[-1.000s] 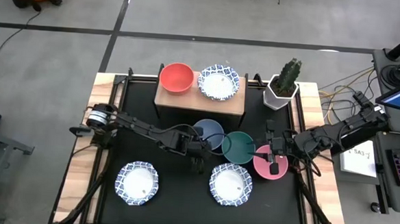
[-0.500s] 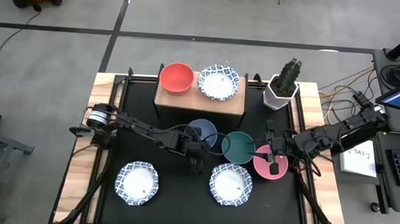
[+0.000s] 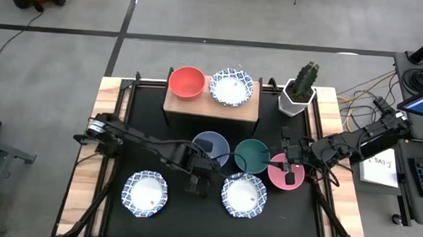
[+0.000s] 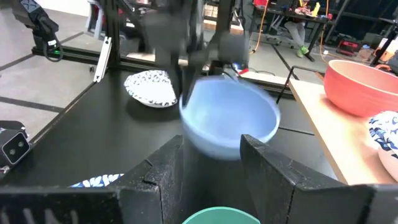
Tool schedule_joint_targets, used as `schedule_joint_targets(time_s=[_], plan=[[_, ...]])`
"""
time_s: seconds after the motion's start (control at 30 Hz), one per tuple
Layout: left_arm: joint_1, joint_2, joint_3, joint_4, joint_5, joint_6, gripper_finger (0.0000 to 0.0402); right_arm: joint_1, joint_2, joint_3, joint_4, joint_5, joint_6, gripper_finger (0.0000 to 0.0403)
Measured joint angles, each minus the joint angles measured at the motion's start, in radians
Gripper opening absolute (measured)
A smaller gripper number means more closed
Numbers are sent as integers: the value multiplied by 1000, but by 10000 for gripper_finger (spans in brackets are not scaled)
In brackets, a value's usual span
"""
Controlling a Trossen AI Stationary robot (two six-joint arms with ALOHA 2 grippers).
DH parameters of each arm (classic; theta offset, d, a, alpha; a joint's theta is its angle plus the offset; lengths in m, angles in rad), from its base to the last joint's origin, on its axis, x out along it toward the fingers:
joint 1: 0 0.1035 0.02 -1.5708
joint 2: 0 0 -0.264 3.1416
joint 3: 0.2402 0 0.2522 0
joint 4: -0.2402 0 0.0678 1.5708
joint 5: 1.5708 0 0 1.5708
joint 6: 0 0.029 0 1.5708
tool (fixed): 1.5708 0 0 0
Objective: Place and stack bowls onto a shelf
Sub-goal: Stack the blue bowl on top of the orange bowl on the shelf
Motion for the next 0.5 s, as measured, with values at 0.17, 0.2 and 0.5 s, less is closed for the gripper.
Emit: schedule_joint_targets(time_s=[0.17,0.2,0.5], plan=[[7,-1,228,-255,-100,66,1,0,0,0,0,0,0,148],[13,-1,274,-299,-126,83,1,0,0,0,0,0,1,148],[168,-25,555,-507,-242,188,0,0,0,0,0,0,0,148]])
